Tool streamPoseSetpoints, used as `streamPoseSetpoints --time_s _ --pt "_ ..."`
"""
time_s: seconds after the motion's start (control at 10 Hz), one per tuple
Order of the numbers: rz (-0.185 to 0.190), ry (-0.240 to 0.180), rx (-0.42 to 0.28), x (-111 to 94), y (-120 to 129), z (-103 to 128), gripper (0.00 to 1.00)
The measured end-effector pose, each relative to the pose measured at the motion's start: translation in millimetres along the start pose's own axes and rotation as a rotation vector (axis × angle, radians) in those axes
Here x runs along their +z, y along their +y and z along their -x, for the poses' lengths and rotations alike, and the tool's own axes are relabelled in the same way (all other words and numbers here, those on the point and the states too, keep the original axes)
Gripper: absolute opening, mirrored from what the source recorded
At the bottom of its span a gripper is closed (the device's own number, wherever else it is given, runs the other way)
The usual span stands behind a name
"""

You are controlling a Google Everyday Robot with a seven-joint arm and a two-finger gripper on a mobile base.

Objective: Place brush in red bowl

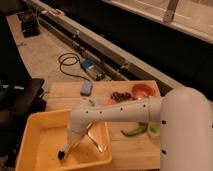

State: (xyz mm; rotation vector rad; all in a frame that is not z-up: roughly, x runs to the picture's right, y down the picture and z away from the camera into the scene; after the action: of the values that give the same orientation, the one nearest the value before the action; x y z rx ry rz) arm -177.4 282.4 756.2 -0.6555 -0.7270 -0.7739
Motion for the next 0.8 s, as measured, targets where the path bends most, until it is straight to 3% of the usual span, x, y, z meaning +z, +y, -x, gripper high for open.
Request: streamPoseSetpoints --time_s 0.2,0.5,0.8 --pt "-0.016 0.035 0.008 -22.7 -3.7 2.4 0.00" --pt "-0.035 0.137 0.009 -76.9 -14.1 13.6 0.00" --pt "-0.043 0.270 0.036 -137.1 -15.8 22.7 0.00"
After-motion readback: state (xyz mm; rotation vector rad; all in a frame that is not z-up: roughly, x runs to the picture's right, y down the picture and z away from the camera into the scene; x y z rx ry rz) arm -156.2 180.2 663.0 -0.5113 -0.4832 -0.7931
